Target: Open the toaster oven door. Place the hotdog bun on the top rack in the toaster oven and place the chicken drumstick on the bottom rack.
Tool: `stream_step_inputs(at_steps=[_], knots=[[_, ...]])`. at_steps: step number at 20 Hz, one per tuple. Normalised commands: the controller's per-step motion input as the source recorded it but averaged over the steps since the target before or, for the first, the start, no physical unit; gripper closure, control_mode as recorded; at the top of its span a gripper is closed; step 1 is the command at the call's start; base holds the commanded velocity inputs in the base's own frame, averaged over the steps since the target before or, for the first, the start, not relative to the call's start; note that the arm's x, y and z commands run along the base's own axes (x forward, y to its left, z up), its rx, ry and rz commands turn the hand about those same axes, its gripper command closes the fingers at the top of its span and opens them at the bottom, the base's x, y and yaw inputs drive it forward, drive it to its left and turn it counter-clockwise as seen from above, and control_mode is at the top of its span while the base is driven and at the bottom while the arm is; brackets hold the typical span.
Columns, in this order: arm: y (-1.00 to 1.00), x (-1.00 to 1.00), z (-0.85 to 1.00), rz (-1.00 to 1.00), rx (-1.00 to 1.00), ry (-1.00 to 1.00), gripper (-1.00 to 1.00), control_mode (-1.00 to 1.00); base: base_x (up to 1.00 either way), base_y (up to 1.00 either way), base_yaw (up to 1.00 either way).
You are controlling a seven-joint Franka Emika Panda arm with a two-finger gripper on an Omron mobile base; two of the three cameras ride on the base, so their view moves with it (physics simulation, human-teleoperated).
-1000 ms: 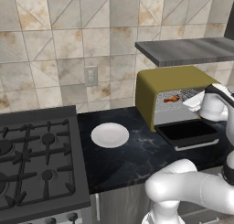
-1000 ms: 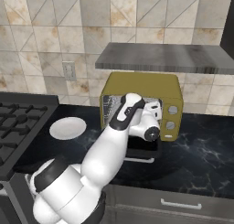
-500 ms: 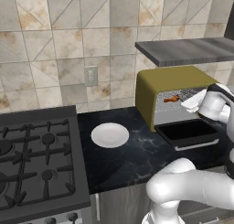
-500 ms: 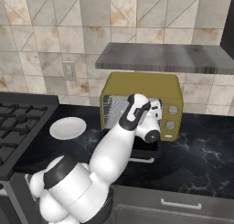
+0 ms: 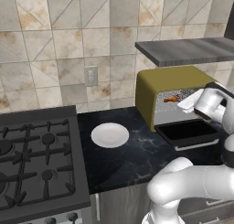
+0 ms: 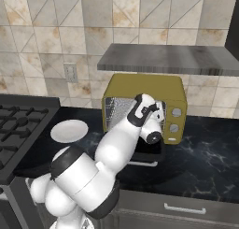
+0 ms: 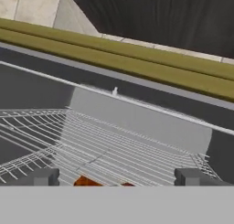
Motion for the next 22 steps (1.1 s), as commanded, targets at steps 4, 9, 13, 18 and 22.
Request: stream_step_inputs(at_steps=[4, 9, 13, 18, 22], knots=[[0.0, 0.19, -0.08, 0.0, -0.07, -0.01, -1.0, -1.0, 0.0, 0.0, 0.0], [0.0, 0.24, -0.05, 0.0, -0.06, -0.03, -1.0, -1.0, 0.0, 0.0, 0.0], [0.0, 0.27, -0.03, -0.04, -0.06, 0.0, -1.0, -1.0, 0.0, 0.0, 0.0], [0.0, 0.23, -0.06, -0.05, -0.05, 0.0, -1.0, -1.0, 0.0, 0.0, 0.0], [-0.01, 0.16, -0.1, -0.04, -0.02, 0.0, -1.0, -1.0, 0.0, 0.0, 0.0]])
